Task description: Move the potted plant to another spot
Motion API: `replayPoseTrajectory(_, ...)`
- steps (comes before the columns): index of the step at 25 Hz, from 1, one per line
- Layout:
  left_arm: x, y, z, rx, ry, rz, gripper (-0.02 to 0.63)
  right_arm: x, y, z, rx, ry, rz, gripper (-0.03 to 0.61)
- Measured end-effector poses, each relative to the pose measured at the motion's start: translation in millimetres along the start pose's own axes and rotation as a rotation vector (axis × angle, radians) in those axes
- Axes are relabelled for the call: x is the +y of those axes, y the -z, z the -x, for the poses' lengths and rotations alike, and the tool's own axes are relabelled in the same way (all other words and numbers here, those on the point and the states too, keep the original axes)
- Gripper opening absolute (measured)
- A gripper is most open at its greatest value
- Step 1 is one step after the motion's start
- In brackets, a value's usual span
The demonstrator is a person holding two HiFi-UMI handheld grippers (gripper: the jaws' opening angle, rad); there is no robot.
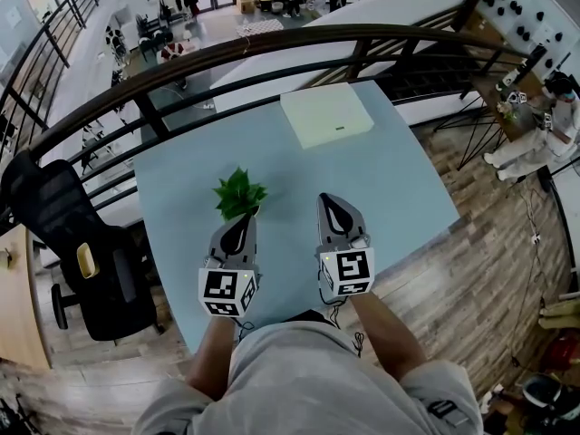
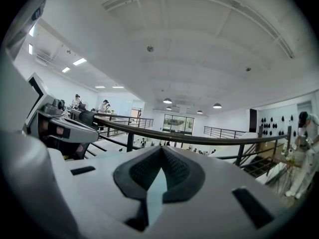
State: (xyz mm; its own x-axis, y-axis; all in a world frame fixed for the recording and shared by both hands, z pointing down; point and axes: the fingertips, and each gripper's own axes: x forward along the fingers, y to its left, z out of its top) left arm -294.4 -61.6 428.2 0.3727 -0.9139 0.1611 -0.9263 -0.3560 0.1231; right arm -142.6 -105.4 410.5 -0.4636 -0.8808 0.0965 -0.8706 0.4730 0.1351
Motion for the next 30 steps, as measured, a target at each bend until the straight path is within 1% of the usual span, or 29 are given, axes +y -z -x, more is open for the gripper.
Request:
replayPoseTrajectory(17,-3.1,2.1,2.7,0.007,0.009,-0.001,0.012,5.9,-2.9,2.7,0.001,-0.014,-0.004,0.002)
replayPoseTrajectory(30,2.9,4.1,3.2,0.004,0.011,0.007,0.012,8.7,-3.7,0.6,0.003,-0.01,0.0,0.003)
